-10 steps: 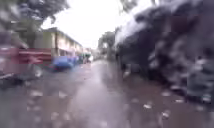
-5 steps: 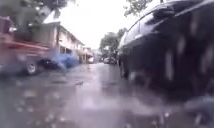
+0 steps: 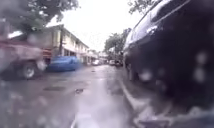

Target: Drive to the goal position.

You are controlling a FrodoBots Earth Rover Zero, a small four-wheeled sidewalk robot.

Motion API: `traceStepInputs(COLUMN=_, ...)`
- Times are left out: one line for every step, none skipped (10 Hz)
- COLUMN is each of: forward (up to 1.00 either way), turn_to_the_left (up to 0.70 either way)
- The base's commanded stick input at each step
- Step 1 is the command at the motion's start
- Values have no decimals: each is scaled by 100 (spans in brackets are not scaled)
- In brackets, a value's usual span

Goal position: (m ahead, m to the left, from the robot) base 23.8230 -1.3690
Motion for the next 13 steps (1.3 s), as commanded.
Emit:
traceStepInputs(forward=100, turn_to_the_left=20)
traceStepInputs(forward=100, turn_to_the_left=0)
traceStepInputs(forward=100, turn_to_the_left=0)
traceStepInputs(forward=100, turn_to_the_left=0)
traceStepInputs(forward=100, turn_to_the_left=0)
traceStepInputs(forward=100, turn_to_the_left=0)
traceStepInputs(forward=100, turn_to_the_left=0)
traceStepInputs(forward=100, turn_to_the_left=0)
traceStepInputs(forward=100, turn_to_the_left=-1)
traceStepInputs(forward=100, turn_to_the_left=-25)
traceStepInputs(forward=100, turn_to_the_left=0)
traceStepInputs(forward=100, turn_to_the_left=0)
traceStepInputs(forward=100, turn_to_the_left=0)
